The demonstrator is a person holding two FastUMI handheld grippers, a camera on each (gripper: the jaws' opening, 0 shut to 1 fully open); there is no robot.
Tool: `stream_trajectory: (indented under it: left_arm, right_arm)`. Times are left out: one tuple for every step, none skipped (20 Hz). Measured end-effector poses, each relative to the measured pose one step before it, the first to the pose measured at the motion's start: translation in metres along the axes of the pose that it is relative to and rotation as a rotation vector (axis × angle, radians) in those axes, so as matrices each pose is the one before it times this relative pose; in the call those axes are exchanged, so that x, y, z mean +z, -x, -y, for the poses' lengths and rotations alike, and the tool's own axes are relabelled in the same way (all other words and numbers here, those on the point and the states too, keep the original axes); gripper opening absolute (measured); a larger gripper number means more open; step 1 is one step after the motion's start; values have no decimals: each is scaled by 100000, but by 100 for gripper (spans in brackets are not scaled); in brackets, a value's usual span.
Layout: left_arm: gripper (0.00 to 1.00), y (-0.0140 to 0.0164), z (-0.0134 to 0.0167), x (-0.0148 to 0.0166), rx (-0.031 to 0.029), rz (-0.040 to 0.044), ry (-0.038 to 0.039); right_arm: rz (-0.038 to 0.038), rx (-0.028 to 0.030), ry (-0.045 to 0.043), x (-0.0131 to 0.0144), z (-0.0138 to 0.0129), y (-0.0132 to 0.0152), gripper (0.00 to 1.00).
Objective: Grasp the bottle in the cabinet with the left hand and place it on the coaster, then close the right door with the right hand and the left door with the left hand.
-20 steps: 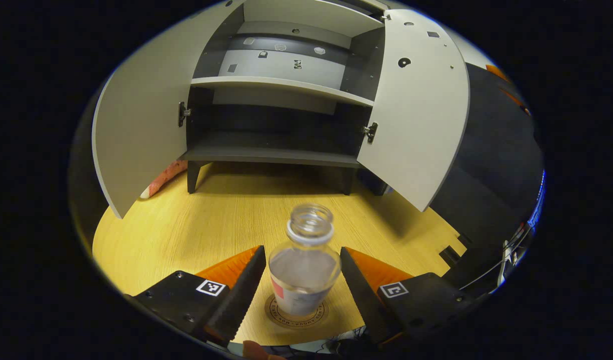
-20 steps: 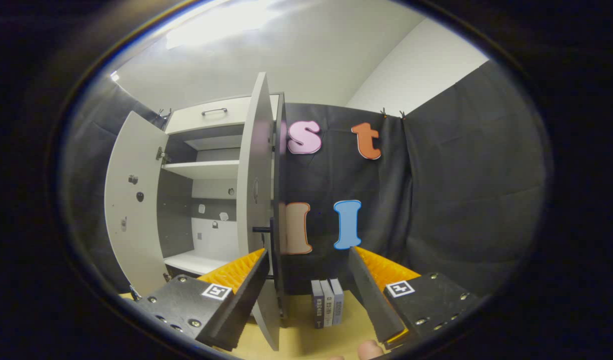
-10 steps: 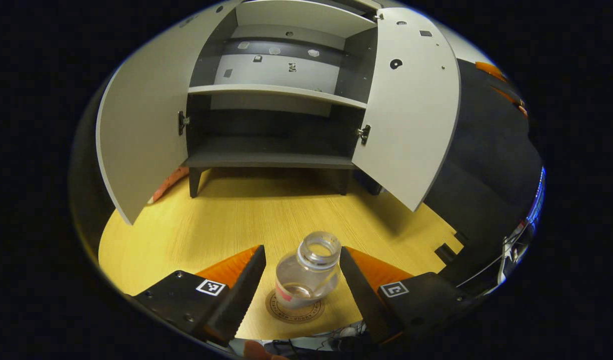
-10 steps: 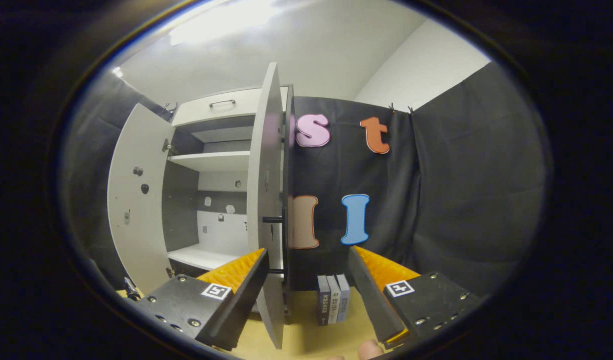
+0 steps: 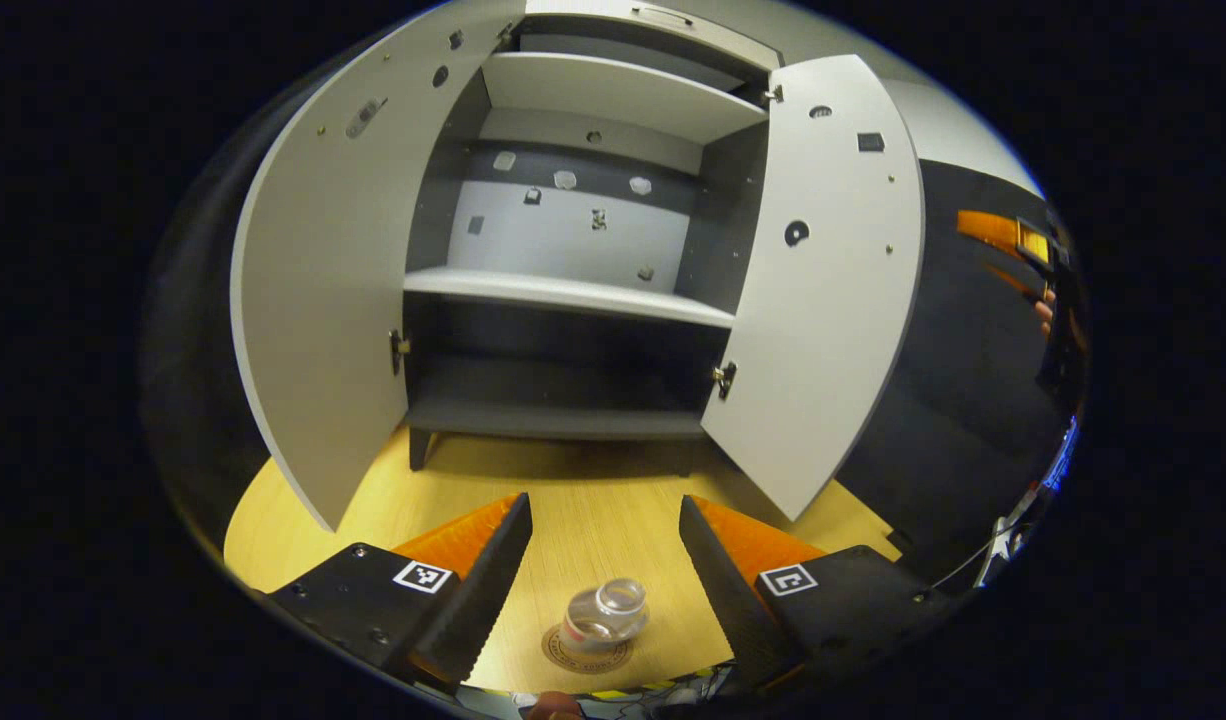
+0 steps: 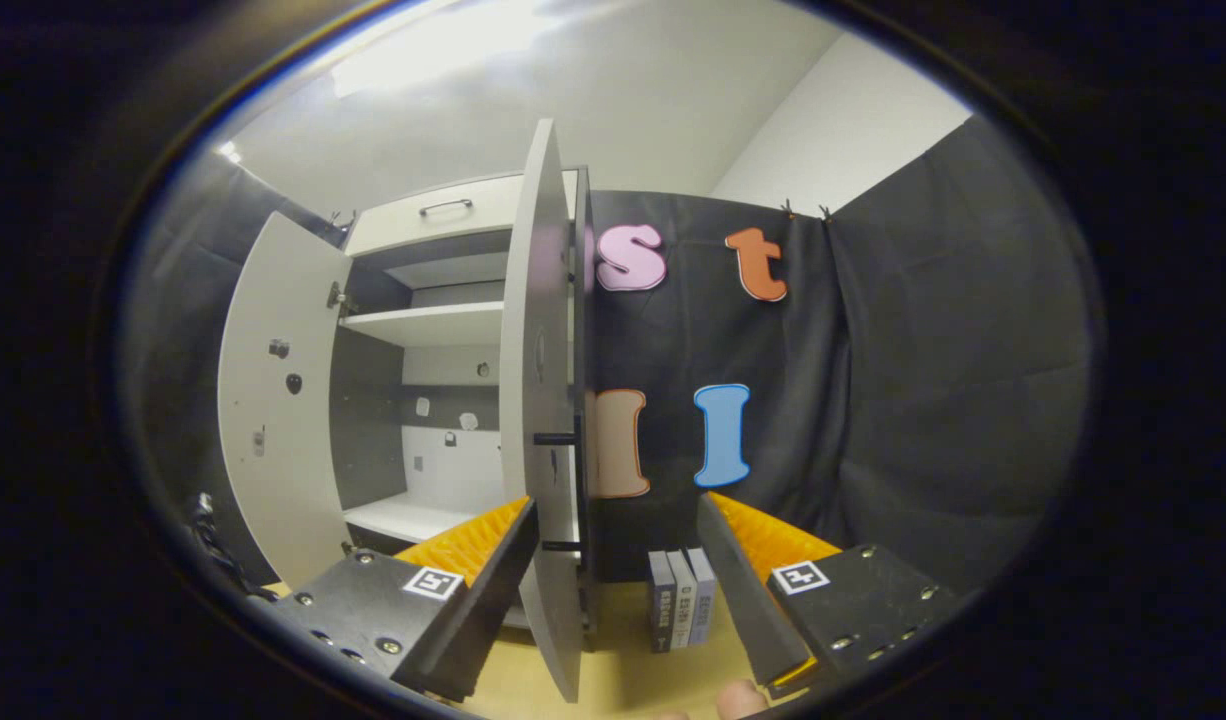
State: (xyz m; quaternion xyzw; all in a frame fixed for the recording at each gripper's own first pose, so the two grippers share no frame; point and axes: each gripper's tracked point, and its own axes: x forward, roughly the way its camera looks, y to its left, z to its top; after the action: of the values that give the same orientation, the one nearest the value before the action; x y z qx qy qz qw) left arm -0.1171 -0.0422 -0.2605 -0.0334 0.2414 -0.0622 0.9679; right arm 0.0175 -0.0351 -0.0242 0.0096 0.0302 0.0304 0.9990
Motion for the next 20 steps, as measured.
stream_trajectory:
  left_arm:
    - [96, 239, -399, 1584, 1641, 2635, 61]
    - [96, 172, -401, 1698, 1455, 2526, -54]
    - [96, 165, -268, 1199, 889, 1172, 323]
    - [96, 238, -316, 1277, 886, 1108, 444]
    - [96, 319, -506, 1423, 1621, 1966, 339]
    - [96, 293, -566, 1646, 2366, 2734, 714]
    - [96, 306, -600, 1203, 2671, 1880, 1086]
    - [95, 438, -583, 1229, 2889, 1716, 1588]
    - [96, 361, -441, 1342, 2721, 2497, 1552]
    - [96, 331, -615, 1262, 2778, 2342, 1146]
    - [96, 266, -805, 950, 3198, 1347, 726]
    - [95, 263, -846, 746, 3177, 120, 928]
    - [95, 317, -753, 803, 2812, 173, 1338]
    - [95, 290, -735, 802, 2535, 590, 1772]
    - [95, 304, -671, 887, 2050, 804, 1860]
    - [95, 356, -437, 916, 1118, 1890, 1620]
    - [96, 287, -634, 944, 1121, 2165, 503]
    - [95, 189, -877, 730, 1910, 2037, -209]
    - [96, 142, -1029, 537, 2389, 1599, -817]
    - [95, 385, -1003, 490, 2440, 860, -1111]
  right_arm:
    - [-196, 87, 65, -70, 38, -87, 94]
    - [-156, 101, 35, -120, -12, -19, 96]
    - [-186, 88, -3, -106, 3, 29, 96]
    - [-143, -91, 94, -67, 46, -38, 96]
    - [-129, -259, 172, -94, 78, -26, 96]
    - [-17, -186, 135, -102, 73, 48, 96]
    - [-116, -215, 71, -48, 42, 23, 96]
    - [-166, -203, 108, -111, 77, -101, 96]
    - [-244, -448, 164, -73, 145, -66, 96]
    - [-222, -356, 117, -79, 123, -22, 96]
    - [-250, -147, -58, -48, 46, -150, 96]
    - [-202, 182, 21, -53, -58, -193, 96]
    - [97, 208, 320, 50, 14, -199, 96]
    - [329, -197, 580, 109, 122, -233, 96]
    - [369, -374, 475, 104, 126, -311, 96]
    - [278, -92, 30, 58, 44, -368, 96]
    - [-82, 520, -195, -61, -107, -428, 96]
    - [-488, 321, -287, -97, -36, -468, 94]
    - [-485, 258, -556, -24, 19, -368, 96]
    - [-437, 469, -667, -15, -58, -452, 96]
